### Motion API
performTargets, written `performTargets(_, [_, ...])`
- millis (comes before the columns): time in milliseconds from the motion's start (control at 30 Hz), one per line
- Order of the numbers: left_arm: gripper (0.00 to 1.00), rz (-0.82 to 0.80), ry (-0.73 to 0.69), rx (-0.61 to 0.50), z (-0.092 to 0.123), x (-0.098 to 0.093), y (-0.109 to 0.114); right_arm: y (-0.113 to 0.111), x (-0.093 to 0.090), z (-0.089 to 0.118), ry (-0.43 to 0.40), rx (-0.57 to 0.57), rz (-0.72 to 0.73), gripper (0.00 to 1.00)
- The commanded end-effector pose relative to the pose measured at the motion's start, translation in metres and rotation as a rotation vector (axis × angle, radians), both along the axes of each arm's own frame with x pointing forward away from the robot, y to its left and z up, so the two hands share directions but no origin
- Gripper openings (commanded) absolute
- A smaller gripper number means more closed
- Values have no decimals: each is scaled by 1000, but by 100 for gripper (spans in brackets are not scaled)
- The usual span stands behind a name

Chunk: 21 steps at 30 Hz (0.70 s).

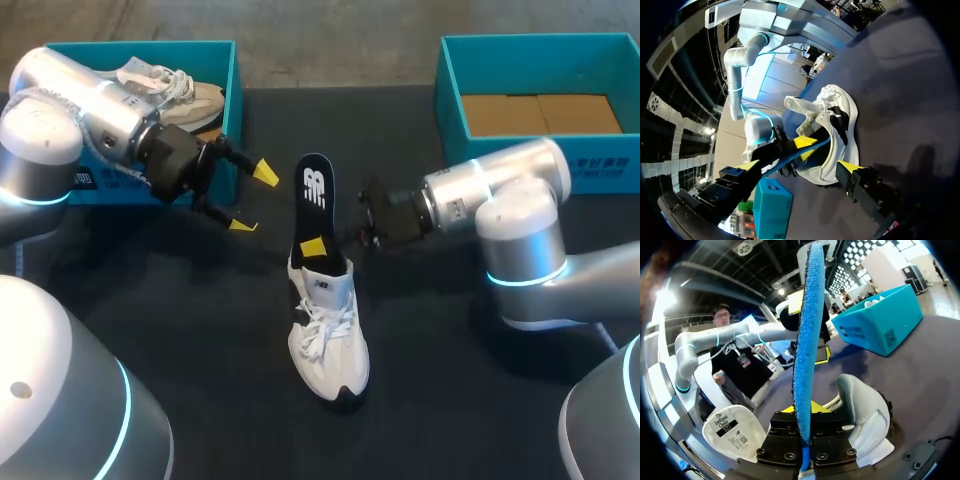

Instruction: Take the shoe out of the shoebox, open the shoe tongue, remove and reinsert the insole, then place the shoe into the shoebox

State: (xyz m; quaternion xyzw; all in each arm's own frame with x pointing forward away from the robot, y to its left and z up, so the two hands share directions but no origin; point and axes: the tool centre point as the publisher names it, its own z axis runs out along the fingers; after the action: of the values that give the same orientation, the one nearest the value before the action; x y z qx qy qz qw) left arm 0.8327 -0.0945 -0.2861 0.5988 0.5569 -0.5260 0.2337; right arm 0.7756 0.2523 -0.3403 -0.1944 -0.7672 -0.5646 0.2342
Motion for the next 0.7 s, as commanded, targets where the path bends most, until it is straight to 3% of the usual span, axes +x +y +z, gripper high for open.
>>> performTargets(33, [100, 3, -1, -1, -1, -1, 0, 4, -5, -7, 13, -4, 1, 0])
performTargets(333, [100, 0, 4, -4, -2, -2, 1, 5, -7, -9, 31, -18, 7, 0])
performTargets(367, [100, -1, 3, -4, -2, -2, 1, 6, -6, -6, 25, -22, 6, 2])
performTargets(400, [100, -1, 3, -4, -2, -2, 1, 6, -5, -3, 18, -25, 6, 16])
performTargets(600, [100, -2, 2, -8, -2, -1, 2, 6, -3, 9, -17, -42, -10, 31])
performTargets(700, [100, -3, 2, -8, -1, -1, 3, 7, -4, 11, -29, -41, -22, 32])
